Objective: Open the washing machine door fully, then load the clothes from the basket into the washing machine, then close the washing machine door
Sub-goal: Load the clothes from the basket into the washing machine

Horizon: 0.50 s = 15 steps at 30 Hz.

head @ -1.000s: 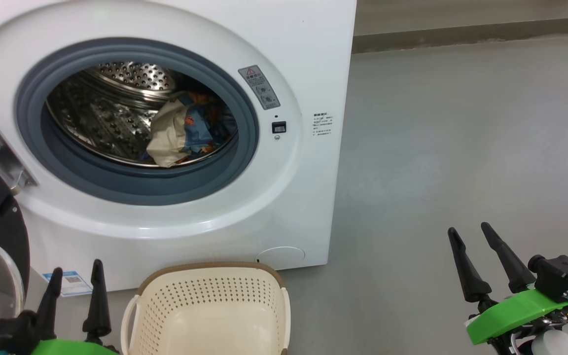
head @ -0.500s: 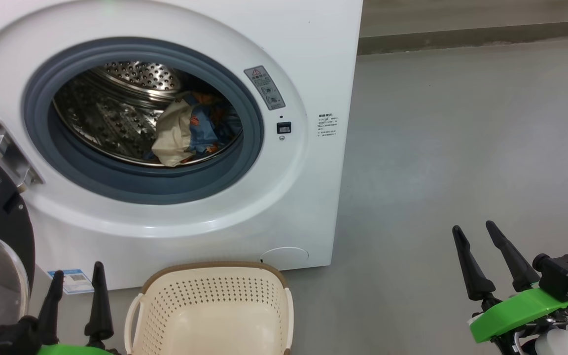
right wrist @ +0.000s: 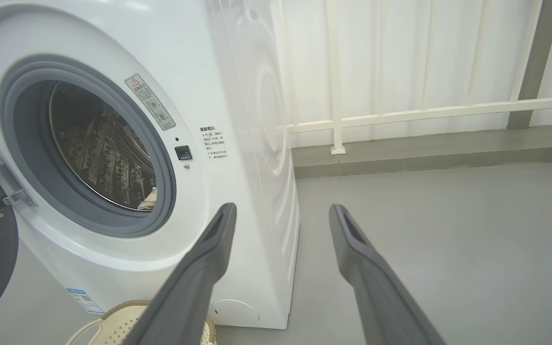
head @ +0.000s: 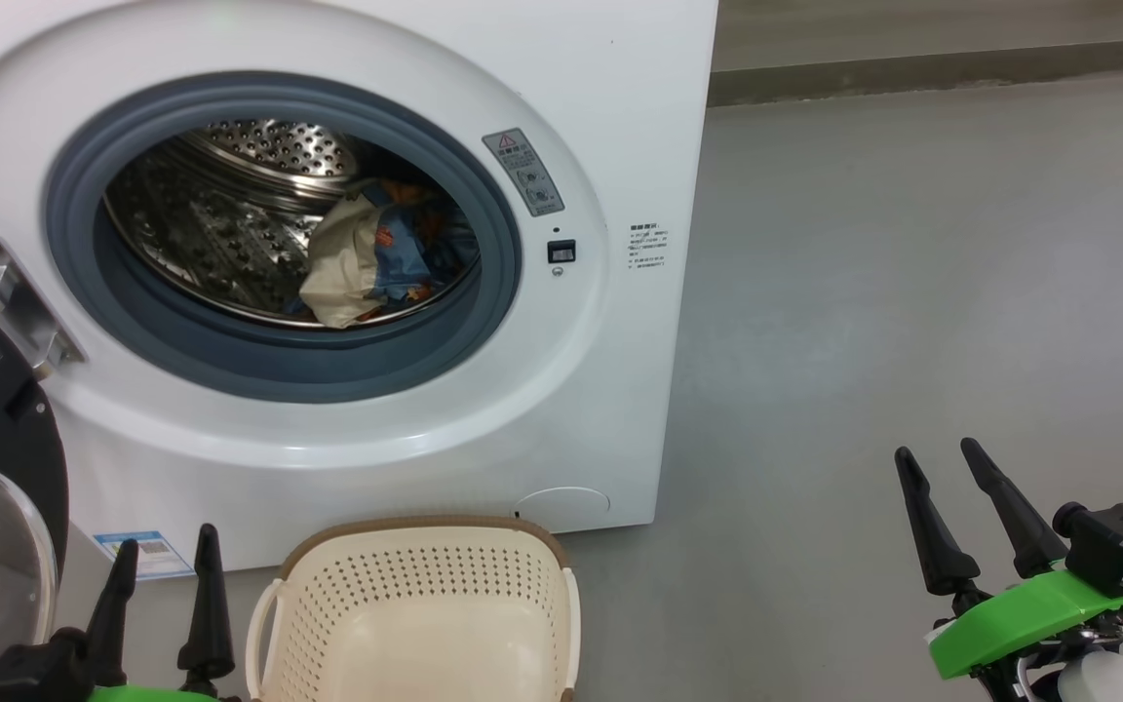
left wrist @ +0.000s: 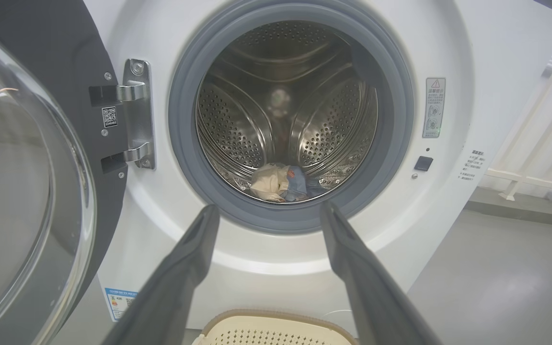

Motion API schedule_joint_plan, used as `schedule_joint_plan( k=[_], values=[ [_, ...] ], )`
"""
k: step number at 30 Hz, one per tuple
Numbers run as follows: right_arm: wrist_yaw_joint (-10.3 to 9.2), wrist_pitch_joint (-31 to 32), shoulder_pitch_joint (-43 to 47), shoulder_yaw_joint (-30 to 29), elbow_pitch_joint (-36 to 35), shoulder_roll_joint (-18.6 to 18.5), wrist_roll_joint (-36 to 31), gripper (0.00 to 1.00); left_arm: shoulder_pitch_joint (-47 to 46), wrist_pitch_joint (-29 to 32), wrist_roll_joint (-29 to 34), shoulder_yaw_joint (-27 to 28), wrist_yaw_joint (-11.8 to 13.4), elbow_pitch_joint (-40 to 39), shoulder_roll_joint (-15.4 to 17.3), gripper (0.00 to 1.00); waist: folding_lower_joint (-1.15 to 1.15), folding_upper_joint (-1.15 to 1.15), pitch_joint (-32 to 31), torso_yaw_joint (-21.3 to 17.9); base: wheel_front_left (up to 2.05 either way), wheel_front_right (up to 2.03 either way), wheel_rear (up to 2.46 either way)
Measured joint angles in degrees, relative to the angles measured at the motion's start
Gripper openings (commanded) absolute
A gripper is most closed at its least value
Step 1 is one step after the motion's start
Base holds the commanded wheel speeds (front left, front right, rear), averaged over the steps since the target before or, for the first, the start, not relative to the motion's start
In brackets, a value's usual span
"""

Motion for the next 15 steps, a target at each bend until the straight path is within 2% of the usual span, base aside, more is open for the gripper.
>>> schedule_joint_plan(
  k=[15],
  values=[
    [0.00,0.00,0.00,0.01,0.25,0.00,-0.01,1.00,-0.01,0.00,0.00,0.03,0.00,0.00,-0.05,1.00,0.00,0.00,-0.29,0.00,0.00,0.00,0.00]
  ],
)
